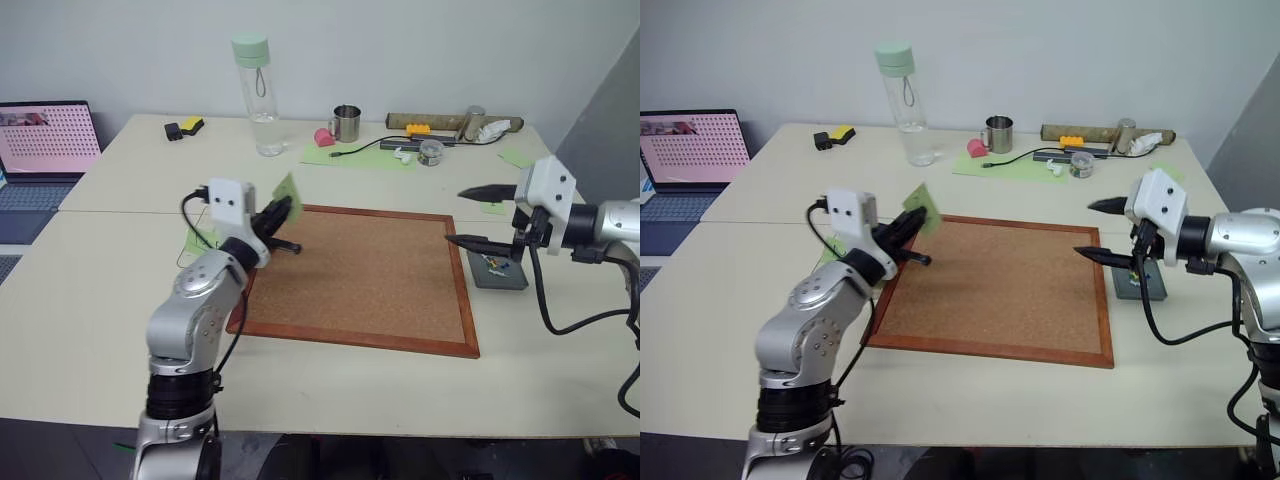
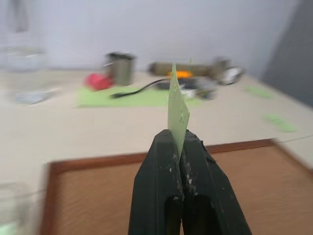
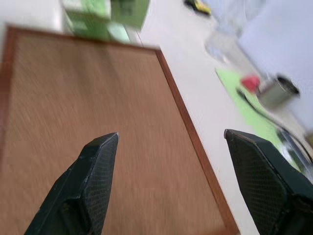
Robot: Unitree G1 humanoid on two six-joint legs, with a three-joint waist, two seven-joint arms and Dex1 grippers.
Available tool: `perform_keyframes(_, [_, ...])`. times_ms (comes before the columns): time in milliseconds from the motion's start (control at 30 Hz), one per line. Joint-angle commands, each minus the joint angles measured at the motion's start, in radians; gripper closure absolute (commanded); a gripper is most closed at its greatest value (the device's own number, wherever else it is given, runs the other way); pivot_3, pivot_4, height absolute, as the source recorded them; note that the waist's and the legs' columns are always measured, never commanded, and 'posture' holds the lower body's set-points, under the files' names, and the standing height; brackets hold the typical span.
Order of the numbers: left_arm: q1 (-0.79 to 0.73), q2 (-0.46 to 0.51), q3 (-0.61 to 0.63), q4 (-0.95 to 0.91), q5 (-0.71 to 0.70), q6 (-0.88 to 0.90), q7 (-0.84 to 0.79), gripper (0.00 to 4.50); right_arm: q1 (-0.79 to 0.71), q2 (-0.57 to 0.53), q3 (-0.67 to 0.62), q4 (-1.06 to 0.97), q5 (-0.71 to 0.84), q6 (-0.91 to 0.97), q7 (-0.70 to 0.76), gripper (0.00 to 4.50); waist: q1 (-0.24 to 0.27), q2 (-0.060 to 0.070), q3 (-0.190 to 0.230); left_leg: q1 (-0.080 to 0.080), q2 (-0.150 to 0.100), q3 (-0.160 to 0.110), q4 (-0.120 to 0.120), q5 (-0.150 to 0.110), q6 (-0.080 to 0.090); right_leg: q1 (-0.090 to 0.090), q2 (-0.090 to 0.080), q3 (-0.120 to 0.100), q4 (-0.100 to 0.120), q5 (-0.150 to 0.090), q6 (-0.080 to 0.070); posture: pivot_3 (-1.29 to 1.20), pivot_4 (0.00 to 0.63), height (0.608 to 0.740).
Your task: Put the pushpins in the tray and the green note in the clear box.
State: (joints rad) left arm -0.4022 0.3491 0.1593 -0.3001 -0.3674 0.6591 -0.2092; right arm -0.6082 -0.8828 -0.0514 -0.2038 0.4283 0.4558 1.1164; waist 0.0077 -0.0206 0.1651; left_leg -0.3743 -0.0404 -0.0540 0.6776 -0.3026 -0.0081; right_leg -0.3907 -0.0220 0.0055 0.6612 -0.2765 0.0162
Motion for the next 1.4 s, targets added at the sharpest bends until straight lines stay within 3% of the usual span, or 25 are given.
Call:
perform_keyframes(33, [0.001,0.081,0.046,-0.051,0.066,0.005,0.026,4.5,-0.037,0.006,0.008,-0.053,0.065,0.063,0.019,0.86,0.008,0.0,0.0,-0.001,0.0,-0.001,0.0,0.0,0.0,-0.001,0.0,0.0,0.0,0.0,0.0,0.0,0.15,0.74])
perform_keyframes(333, [0.033,0.084,0.053,0.061,0.128,0.001,0.068,4.5,-0.042,0.025,0.039,-0.048,0.041,0.063,0.0,0.86,0.018,0.0,0.0,-0.008,-0.001,0.0,0.001,0.0,0.0,-0.007,-0.002,-0.001,-0.001,0.001,0.0,0.0,0.15,0.74])
perform_keyframes(700, [0.024,0.124,0.063,0.006,0.128,-0.007,0.025,2.5,-0.017,-0.003,0.014,-0.068,0.047,0.076,0.01,0.78,0.017,0.0,0.0,-0.012,-0.001,0.001,0.001,0.0,0.0,-0.014,-0.002,0.0,0.002,0.001,-0.001,0.0,0.15,0.74])
perform_keyframes(900, [0.046,0.267,0.108,-0.059,0.105,0.0,-0.096,1.38,0.024,-0.056,-0.03,-0.037,0.012,0.021,0.013,0.78,0.016,0.0,0.0,-0.012,-0.001,0.002,0.001,0.0,0.0,-0.014,-0.002,0.0,0.002,0.001,-0.001,0.0,0.15,0.74])
perform_keyframes(1033, [0.095,0.446,0.158,-0.04,0.084,-0.007,-0.265,1.38,0.092,-0.102,-0.09,-0.007,-0.02,-0.022,-0.002,0.78,0.015,0.0,0.0,-0.012,0.0,0.002,0.001,0.0,0.0,-0.014,-0.002,0.0,0.002,0.001,-0.001,0.0,0.15,0.74])
perform_keyframes(1167, [0.289,0.611,0.271,-0.02,0.065,-0.126,-0.512,1.38,0.225,-0.19,-0.182,0.023,-0.041,-0.055,0.048,0.78,0.014,0.001,0.0,-0.012,0.0,0.004,-0.001,0.0,0.0,-0.015,-0.002,0.001,0.001,0.001,-0.002,0.0,0.15,0.74])
perform_keyframes(1400, [0.548,0.736,0.384,0.193,0.114,-0.341,-0.787,1.38,0.48,-0.317,-0.344,0.123,-0.06,-0.126,0.202,0.78,0.015,0.004,0.0,-0.01,0.001,0.004,-0.001,-0.002,0.004,-0.014,-0.002,0.001,0.001,0.0,-0.004,0.0,0.15,0.74])
